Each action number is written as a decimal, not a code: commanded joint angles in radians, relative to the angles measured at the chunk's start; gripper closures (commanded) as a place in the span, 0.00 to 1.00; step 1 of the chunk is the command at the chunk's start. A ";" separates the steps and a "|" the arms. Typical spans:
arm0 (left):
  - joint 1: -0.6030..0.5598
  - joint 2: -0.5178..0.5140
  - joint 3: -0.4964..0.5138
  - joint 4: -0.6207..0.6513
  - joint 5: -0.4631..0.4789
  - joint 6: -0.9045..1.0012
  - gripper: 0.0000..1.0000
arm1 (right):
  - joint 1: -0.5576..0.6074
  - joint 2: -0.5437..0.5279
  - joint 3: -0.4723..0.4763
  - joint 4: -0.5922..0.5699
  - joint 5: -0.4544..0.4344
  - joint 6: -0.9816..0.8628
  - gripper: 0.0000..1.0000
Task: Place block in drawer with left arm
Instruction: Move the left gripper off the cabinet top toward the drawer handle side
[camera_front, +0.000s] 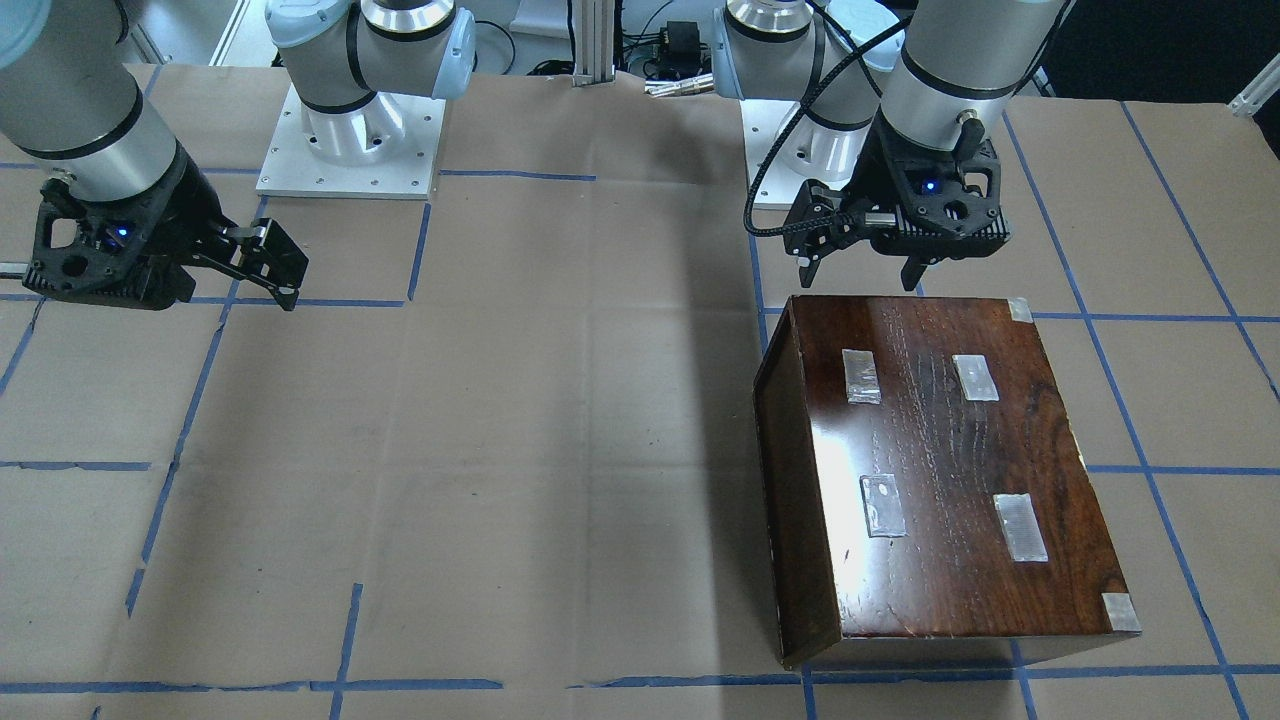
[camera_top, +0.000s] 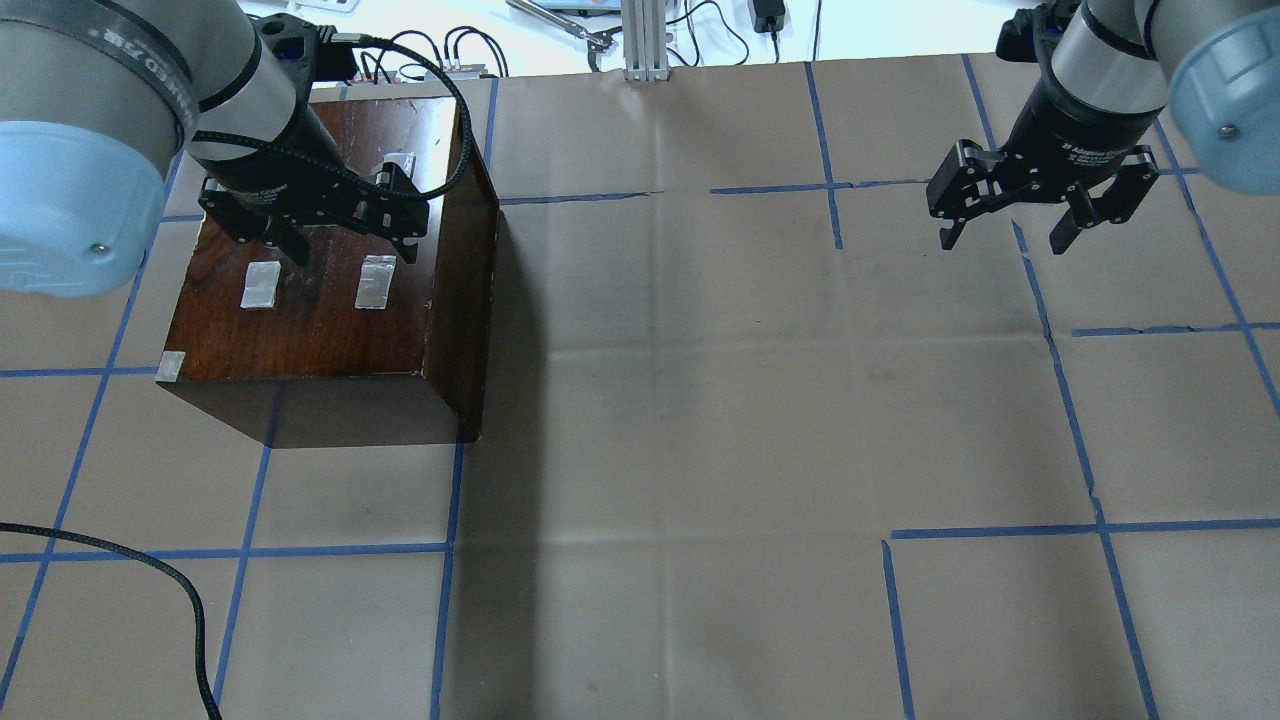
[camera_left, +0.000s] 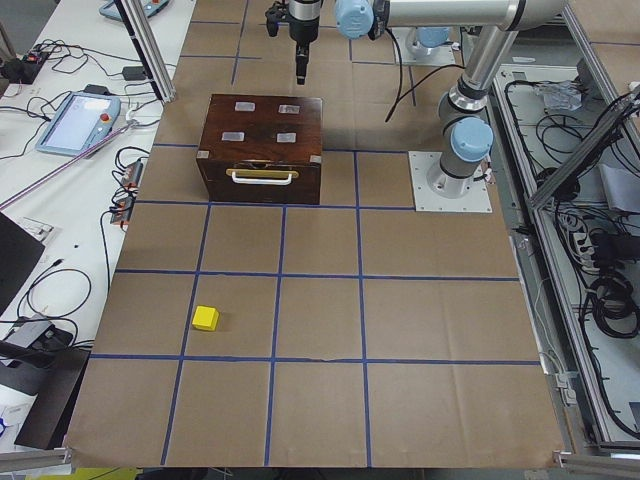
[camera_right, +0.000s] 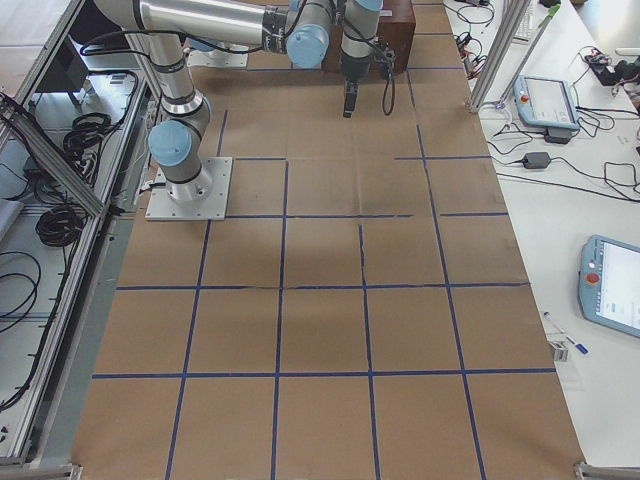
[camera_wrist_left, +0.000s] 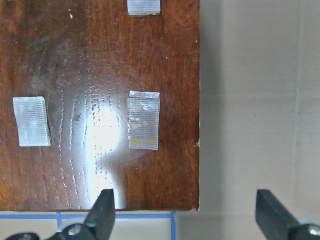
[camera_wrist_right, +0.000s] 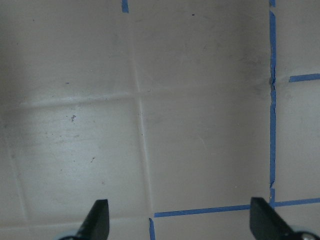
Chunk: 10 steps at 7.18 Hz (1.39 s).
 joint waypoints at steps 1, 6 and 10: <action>0.020 -0.005 0.009 0.007 -0.002 0.006 0.00 | 0.000 0.000 0.001 0.000 0.000 0.000 0.00; 0.311 -0.007 0.014 0.001 -0.063 0.213 0.00 | 0.000 0.000 0.001 0.001 0.000 0.000 0.00; 0.533 -0.039 0.014 -0.001 -0.134 0.476 0.00 | 0.000 0.000 0.001 0.000 0.000 0.000 0.00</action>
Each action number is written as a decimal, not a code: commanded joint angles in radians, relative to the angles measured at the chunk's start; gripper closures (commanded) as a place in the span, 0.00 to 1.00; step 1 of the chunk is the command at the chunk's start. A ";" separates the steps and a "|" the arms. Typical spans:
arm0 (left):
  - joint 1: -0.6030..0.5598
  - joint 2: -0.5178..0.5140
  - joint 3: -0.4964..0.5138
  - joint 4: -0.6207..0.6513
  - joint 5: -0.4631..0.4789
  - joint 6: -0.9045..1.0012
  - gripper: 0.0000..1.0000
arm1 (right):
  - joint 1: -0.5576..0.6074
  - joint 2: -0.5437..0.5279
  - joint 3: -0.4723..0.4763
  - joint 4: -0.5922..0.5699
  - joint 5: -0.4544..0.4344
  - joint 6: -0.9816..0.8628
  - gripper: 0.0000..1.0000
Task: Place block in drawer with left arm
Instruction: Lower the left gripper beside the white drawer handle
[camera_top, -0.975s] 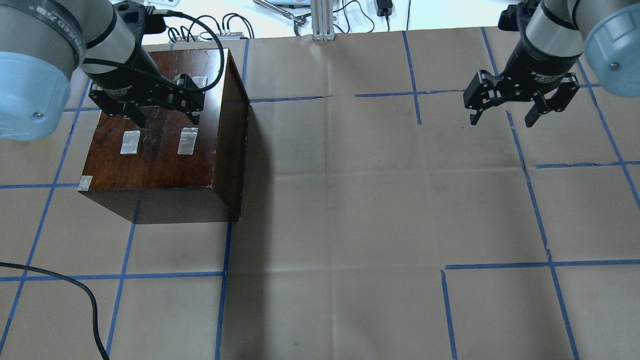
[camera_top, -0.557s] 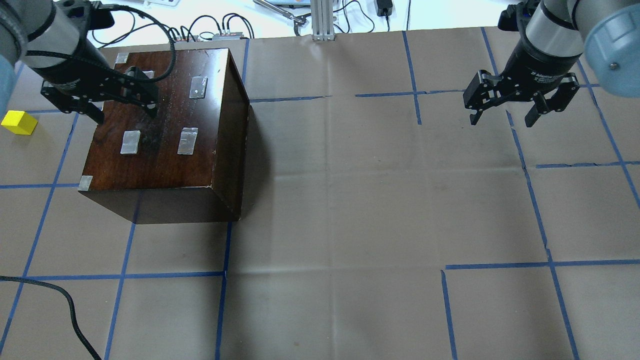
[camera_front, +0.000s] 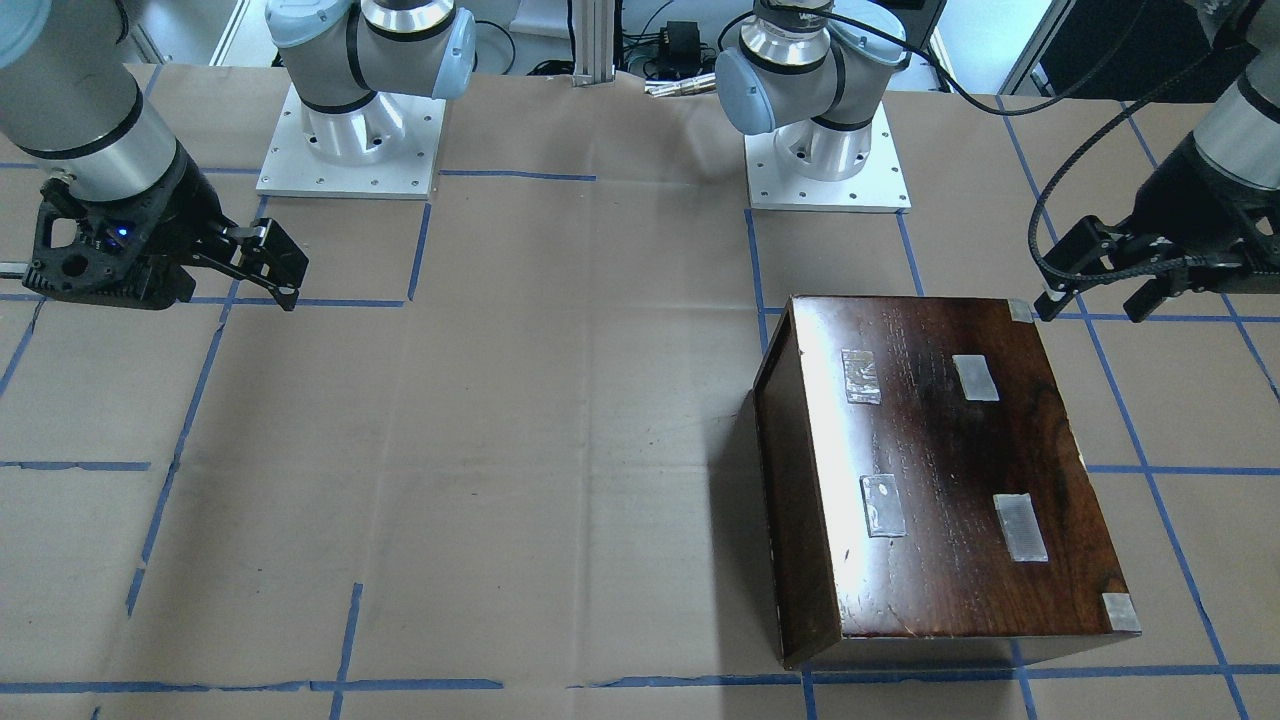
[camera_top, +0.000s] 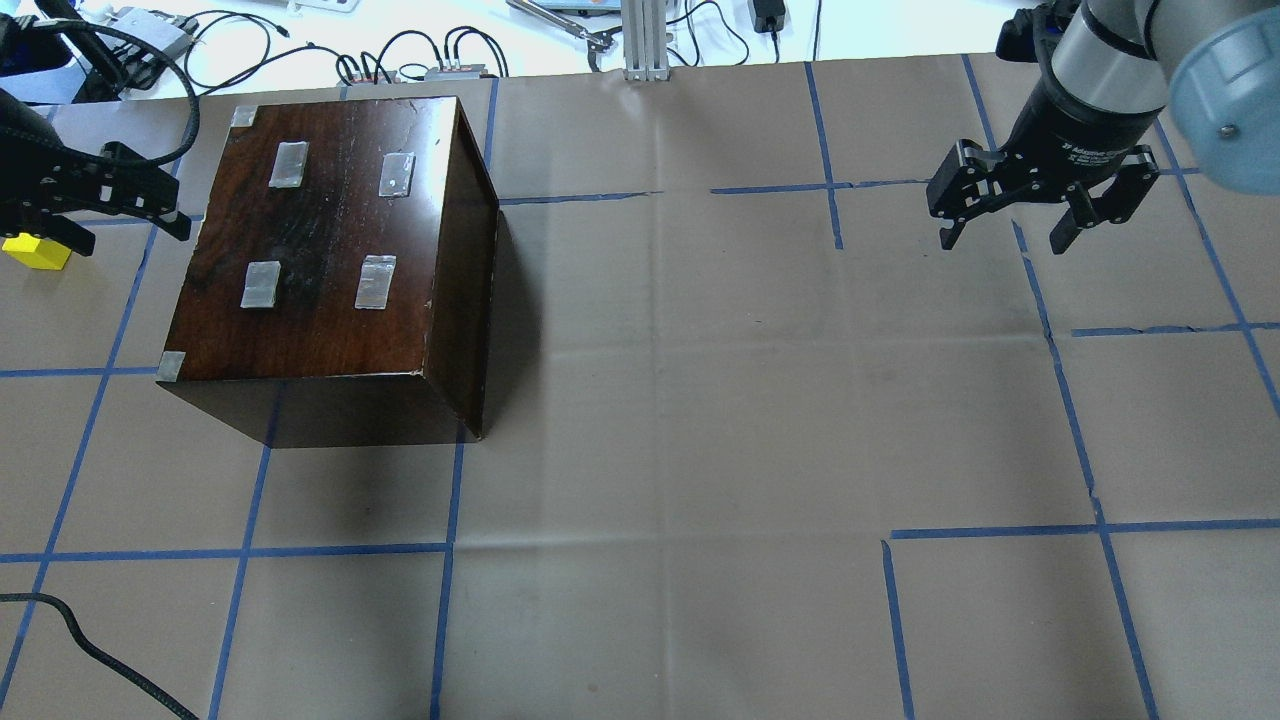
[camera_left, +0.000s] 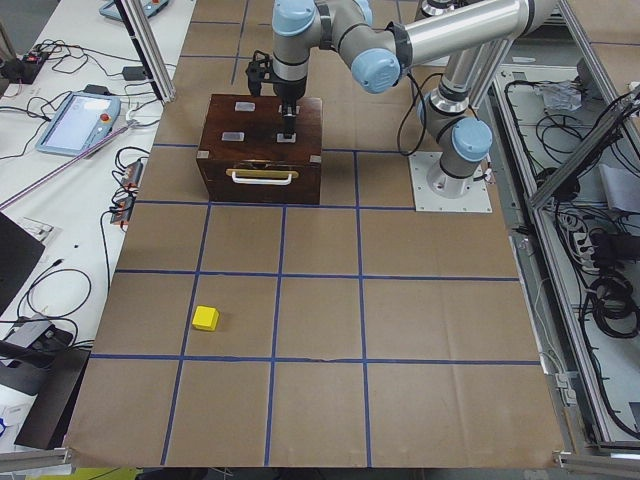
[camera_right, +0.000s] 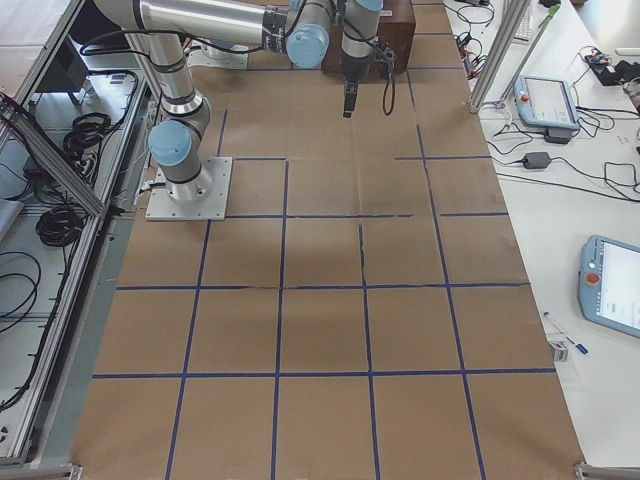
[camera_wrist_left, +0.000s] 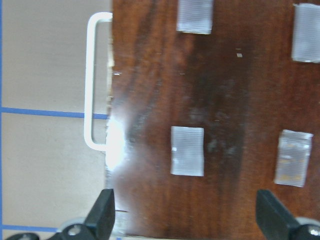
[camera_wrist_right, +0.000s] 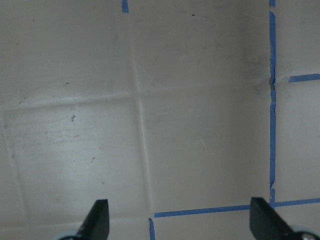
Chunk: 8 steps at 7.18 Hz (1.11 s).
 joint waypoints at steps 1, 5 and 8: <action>0.115 -0.028 0.000 0.000 -0.068 0.120 0.00 | 0.000 0.000 0.001 0.000 0.000 0.000 0.00; 0.208 -0.091 0.005 -0.005 -0.143 0.195 0.01 | 0.000 0.000 0.001 0.000 0.000 0.000 0.00; 0.226 -0.143 0.002 -0.012 -0.200 0.200 0.01 | 0.000 0.000 0.001 0.000 0.000 0.000 0.00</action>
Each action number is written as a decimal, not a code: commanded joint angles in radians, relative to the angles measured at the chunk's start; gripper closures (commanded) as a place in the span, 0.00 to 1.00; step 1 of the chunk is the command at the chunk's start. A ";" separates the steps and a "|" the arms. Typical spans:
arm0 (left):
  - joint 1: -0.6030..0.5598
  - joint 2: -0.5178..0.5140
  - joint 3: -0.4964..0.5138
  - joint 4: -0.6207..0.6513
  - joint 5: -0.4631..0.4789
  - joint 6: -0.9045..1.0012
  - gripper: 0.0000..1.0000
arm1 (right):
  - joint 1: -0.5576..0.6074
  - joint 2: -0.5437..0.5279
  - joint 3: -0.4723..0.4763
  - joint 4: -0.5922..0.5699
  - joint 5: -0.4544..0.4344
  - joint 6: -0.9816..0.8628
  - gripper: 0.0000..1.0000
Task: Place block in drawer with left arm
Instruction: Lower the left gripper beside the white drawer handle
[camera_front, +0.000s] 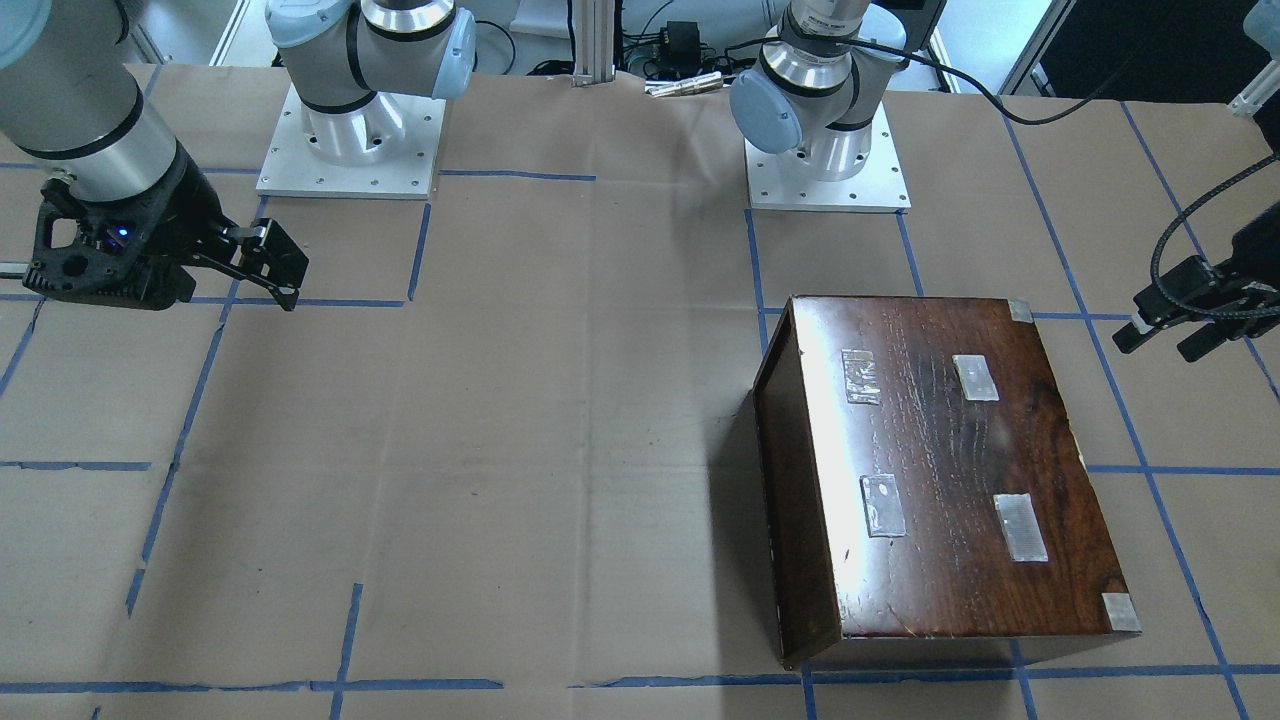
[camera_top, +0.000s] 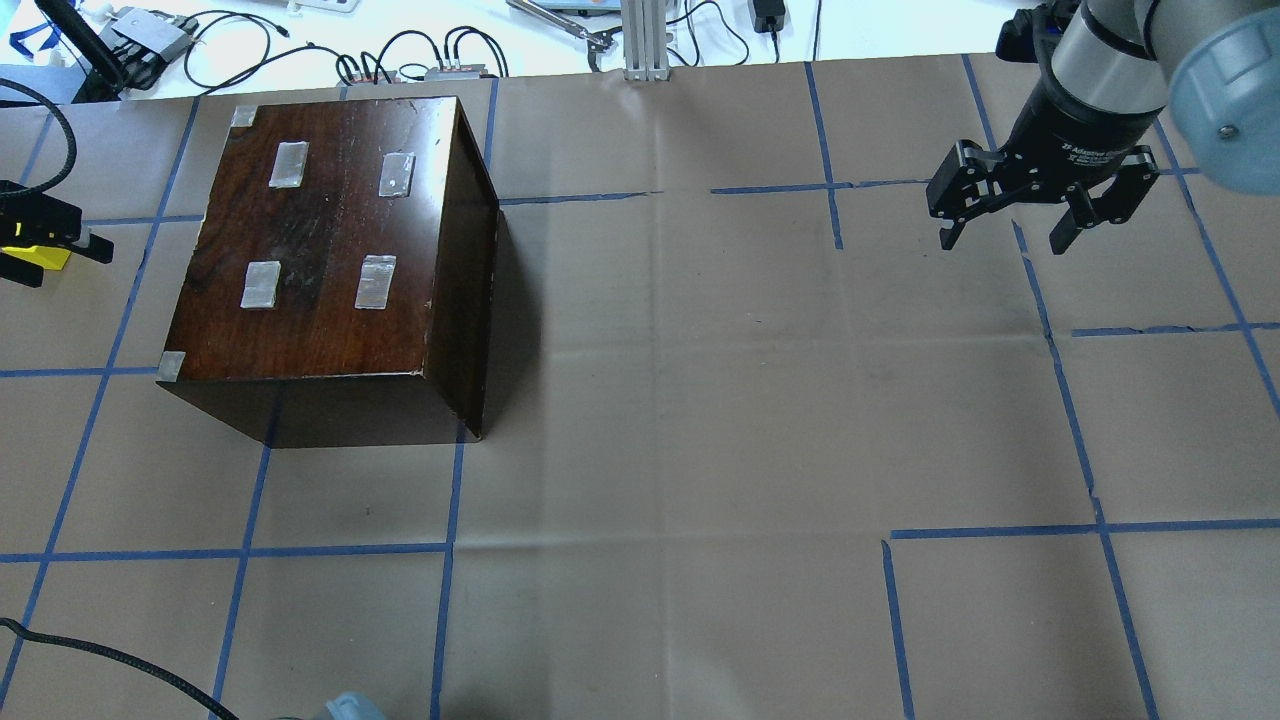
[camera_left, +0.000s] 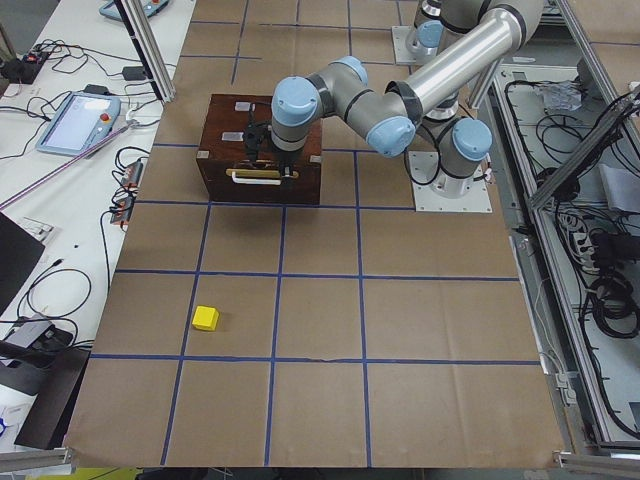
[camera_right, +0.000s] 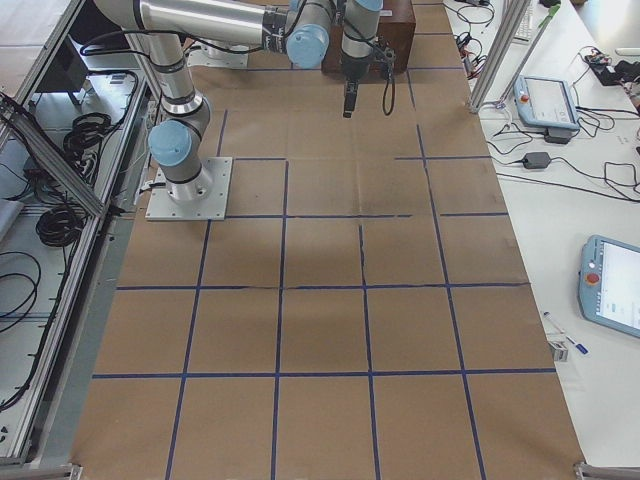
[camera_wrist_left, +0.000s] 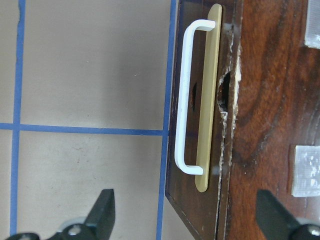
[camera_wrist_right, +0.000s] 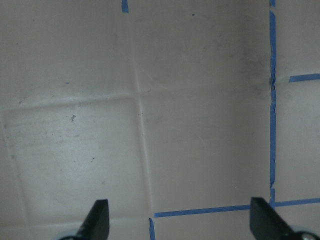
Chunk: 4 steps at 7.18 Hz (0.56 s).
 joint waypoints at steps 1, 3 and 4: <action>0.004 -0.052 0.000 0.001 -0.007 0.022 0.01 | 0.000 0.000 0.000 0.000 0.000 0.000 0.00; -0.007 -0.095 0.000 0.017 -0.009 0.036 0.01 | 0.000 0.000 -0.002 0.000 0.000 0.000 0.00; -0.005 -0.098 -0.003 0.017 -0.009 0.074 0.01 | 0.000 0.000 -0.002 0.000 0.000 0.000 0.00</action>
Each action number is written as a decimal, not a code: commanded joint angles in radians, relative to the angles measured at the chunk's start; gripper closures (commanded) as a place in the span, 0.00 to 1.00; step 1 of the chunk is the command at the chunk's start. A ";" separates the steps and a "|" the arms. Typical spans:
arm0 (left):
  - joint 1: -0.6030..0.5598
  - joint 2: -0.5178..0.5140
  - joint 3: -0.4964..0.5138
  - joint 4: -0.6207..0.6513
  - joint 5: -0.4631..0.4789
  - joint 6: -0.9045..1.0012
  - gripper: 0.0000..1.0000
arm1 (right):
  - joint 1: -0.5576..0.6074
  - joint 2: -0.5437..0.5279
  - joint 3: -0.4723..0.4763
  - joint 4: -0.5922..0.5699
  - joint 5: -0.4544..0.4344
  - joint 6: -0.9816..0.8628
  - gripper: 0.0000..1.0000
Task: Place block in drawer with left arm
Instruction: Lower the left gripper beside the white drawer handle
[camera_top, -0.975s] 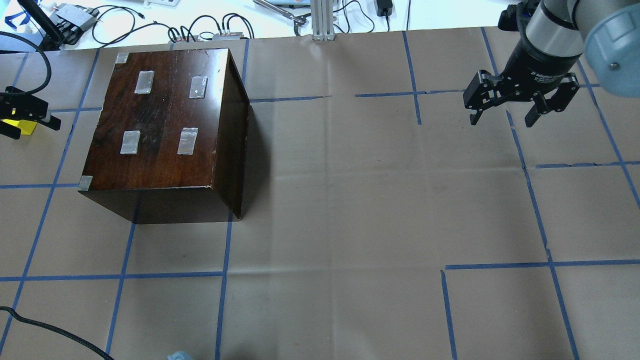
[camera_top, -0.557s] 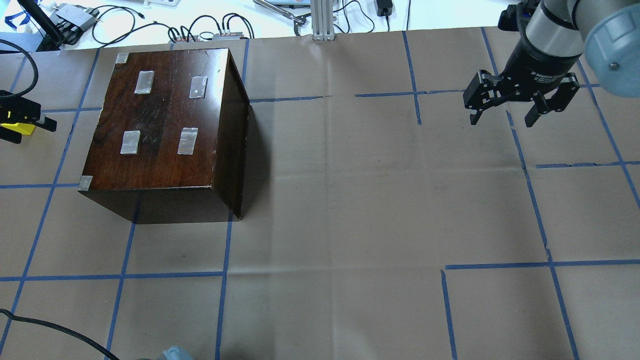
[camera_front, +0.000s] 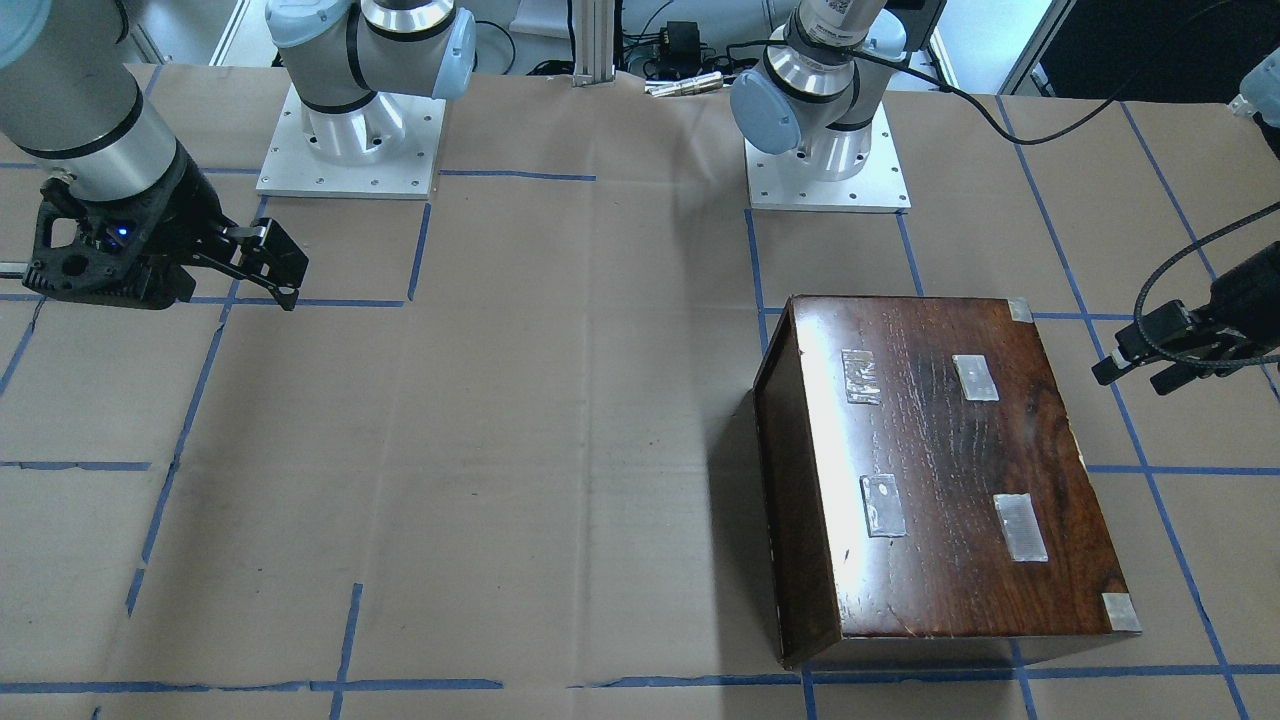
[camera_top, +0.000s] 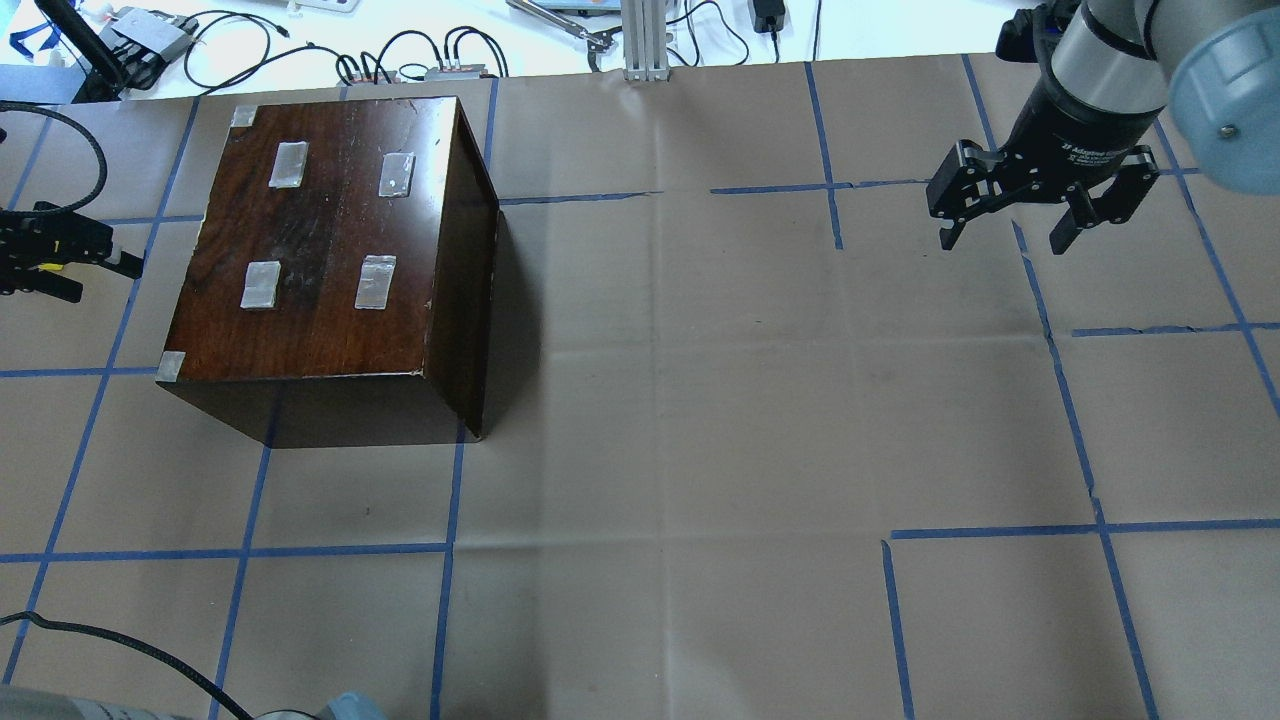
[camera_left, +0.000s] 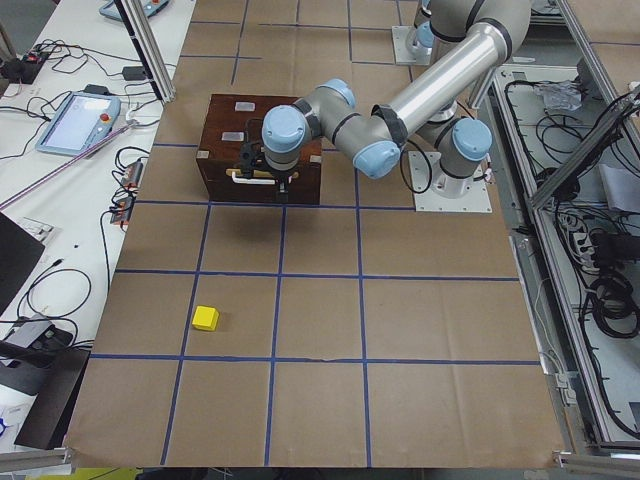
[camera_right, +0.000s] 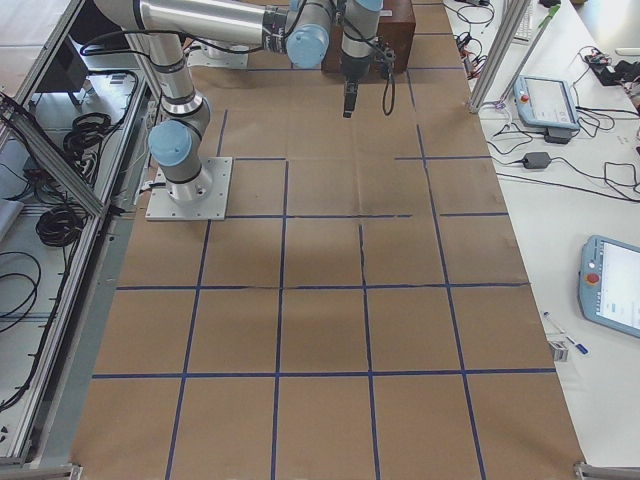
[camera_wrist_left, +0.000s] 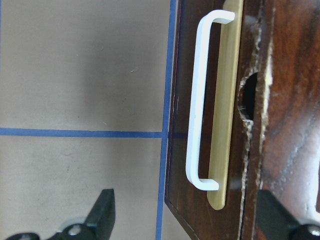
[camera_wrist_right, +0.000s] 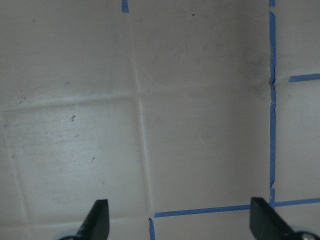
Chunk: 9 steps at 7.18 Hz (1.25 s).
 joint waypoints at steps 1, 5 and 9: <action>-0.003 -0.029 -0.001 0.010 0.000 0.049 0.02 | 0.000 0.000 0.001 0.000 0.000 0.000 0.00; -0.039 -0.087 -0.001 0.091 -0.001 0.049 0.02 | 0.000 0.000 0.001 0.001 0.000 0.000 0.00; -0.044 -0.130 0.001 0.139 0.000 0.048 0.02 | 0.000 0.000 0.001 0.000 0.000 0.000 0.00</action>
